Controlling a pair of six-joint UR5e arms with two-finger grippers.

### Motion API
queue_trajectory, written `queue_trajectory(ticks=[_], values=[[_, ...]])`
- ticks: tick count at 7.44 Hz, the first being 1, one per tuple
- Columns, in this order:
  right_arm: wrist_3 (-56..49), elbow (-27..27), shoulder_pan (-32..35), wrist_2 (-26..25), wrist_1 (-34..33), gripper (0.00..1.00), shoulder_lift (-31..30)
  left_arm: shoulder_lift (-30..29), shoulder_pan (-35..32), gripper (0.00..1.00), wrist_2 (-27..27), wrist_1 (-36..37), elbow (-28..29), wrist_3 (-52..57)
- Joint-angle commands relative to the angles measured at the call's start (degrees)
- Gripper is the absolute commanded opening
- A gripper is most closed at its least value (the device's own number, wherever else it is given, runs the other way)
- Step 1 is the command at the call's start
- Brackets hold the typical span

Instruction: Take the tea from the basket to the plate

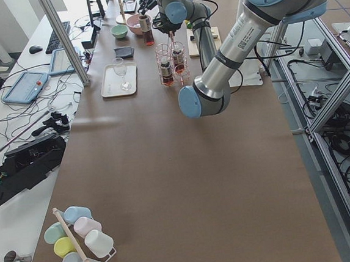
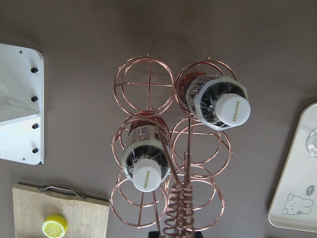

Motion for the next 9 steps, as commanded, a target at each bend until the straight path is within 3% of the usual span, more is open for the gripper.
queue_trajectory(ticks=[1, 3, 5, 7, 9], values=[[2.0, -6.86, 3.78, 0.0, 0.22, 0.0, 3.28, 2.16, -6.3, 0.0, -2.69, 6.61, -5.1, 0.94], [2.72, -14.05, 5.72, -0.52, 0.3, 0.0, 7.76, 4.26, -12.9, 0.0, -6.3, 11.52, -5.27, 5.92], [7.62, -20.21, 5.81, -3.32, 0.48, 0.0, 12.59, 7.94, -17.82, 0.0, -6.32, 17.24, -6.94, 15.13], [11.32, -27.15, 5.81, -5.87, 3.54, 0.0, 16.64, 11.28, -23.28, 0.0, -6.23, 23.39, -7.21, 28.11], [14.05, -31.12, 5.64, -8.33, 4.87, 0.0, 18.5, 18.65, -28.11, 0.0, -6.23, 23.94, -7.73, 42.18]])
